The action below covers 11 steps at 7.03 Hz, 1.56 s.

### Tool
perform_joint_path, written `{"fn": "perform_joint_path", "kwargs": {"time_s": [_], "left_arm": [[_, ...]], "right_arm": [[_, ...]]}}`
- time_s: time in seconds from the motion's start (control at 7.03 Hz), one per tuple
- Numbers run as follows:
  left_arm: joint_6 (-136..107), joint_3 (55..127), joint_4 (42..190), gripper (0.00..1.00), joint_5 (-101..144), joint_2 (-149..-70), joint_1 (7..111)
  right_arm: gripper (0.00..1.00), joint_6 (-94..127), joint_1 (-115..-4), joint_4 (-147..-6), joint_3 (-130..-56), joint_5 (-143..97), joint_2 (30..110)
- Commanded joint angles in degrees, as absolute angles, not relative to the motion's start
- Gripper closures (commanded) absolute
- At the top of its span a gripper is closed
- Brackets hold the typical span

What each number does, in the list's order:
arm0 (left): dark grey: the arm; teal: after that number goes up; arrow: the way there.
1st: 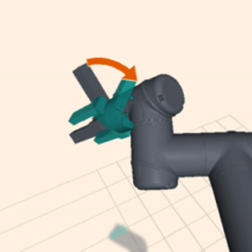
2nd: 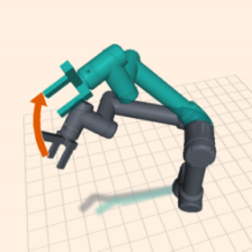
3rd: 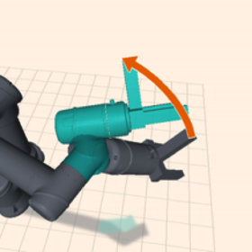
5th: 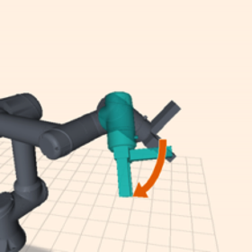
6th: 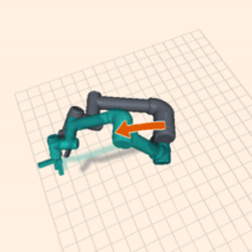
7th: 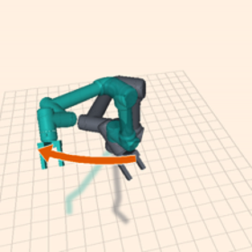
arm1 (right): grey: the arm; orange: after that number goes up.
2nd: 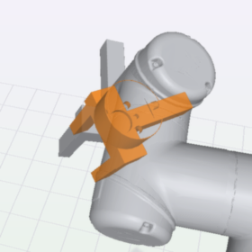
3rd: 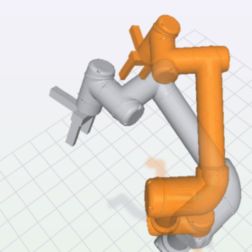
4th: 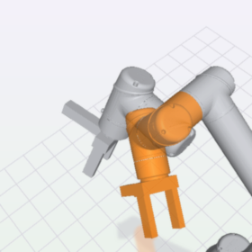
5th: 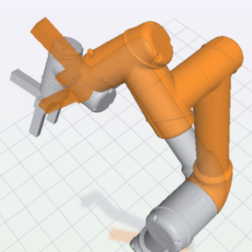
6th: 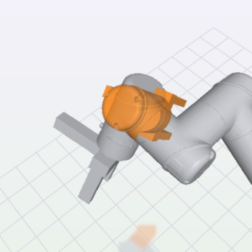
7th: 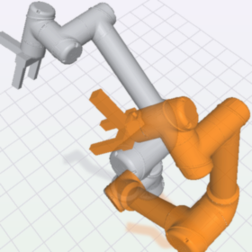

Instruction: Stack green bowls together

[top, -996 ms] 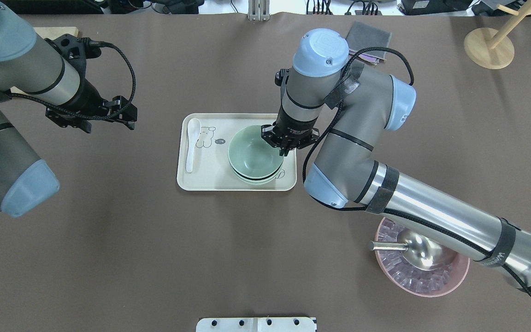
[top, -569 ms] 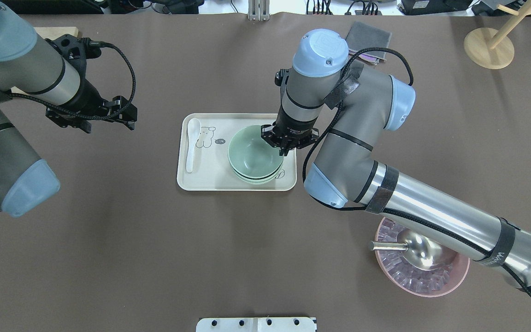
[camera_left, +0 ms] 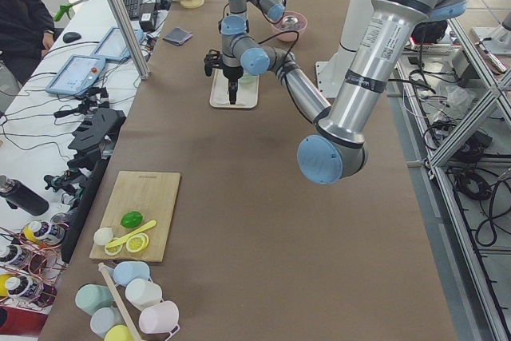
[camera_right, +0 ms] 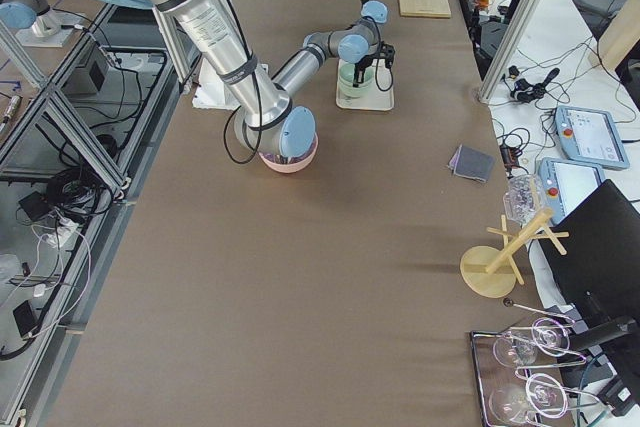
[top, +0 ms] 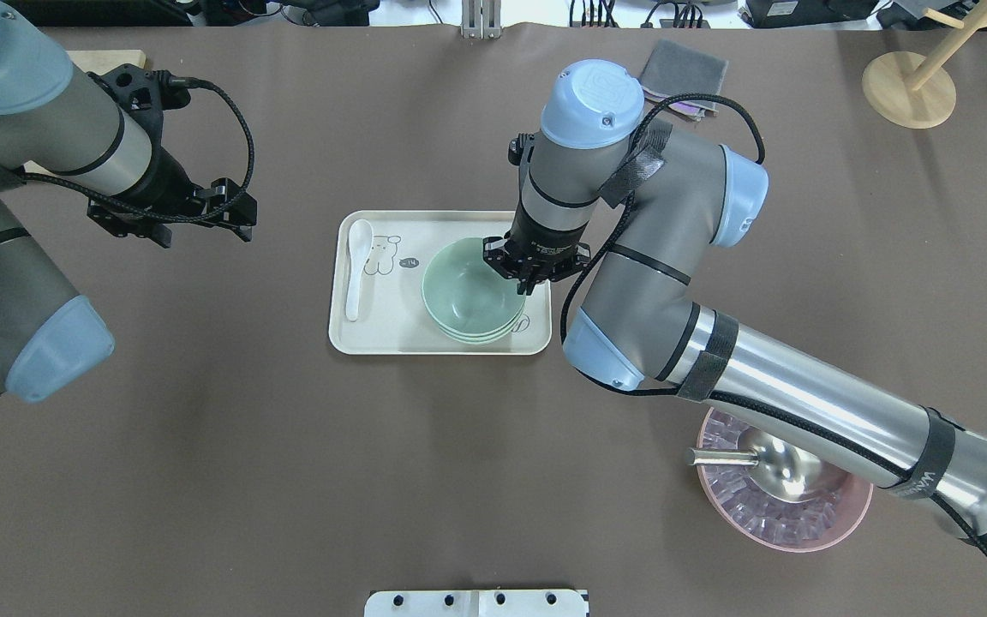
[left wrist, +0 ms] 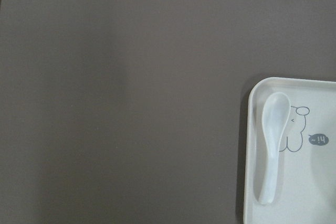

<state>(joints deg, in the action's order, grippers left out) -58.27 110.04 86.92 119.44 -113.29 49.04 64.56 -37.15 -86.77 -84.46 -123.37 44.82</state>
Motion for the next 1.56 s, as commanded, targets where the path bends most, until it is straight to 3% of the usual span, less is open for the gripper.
{"fn": "perform_joint_path", "kwargs": {"time_s": [0.0, 0.85, 1.0, 1.42], "left_arm": [[-58.27, 110.04, 86.92, 0.02, 119.44, -113.29, 49.04], [-58.27, 109.43, 87.10, 0.02, 119.44, -113.38, 48.96], [-58.27, 109.34, 87.10, 0.02, 119.36, -113.38, 48.96], [-57.83, 109.16, 87.19, 0.02, 119.44, -113.47, 48.96]], "right_arm": [[1.00, 64.60, -37.09, -86.84, -84.46, -123.57, 44.91], [1.00, 64.60, -37.00, -85.87, -84.11, -123.31, 44.91], [0.01, 64.51, -37.00, -85.78, -84.20, -123.14, 44.91], [0.00, 64.69, -41.20, -86.04, -85.95, -127.58, 44.03]]}}
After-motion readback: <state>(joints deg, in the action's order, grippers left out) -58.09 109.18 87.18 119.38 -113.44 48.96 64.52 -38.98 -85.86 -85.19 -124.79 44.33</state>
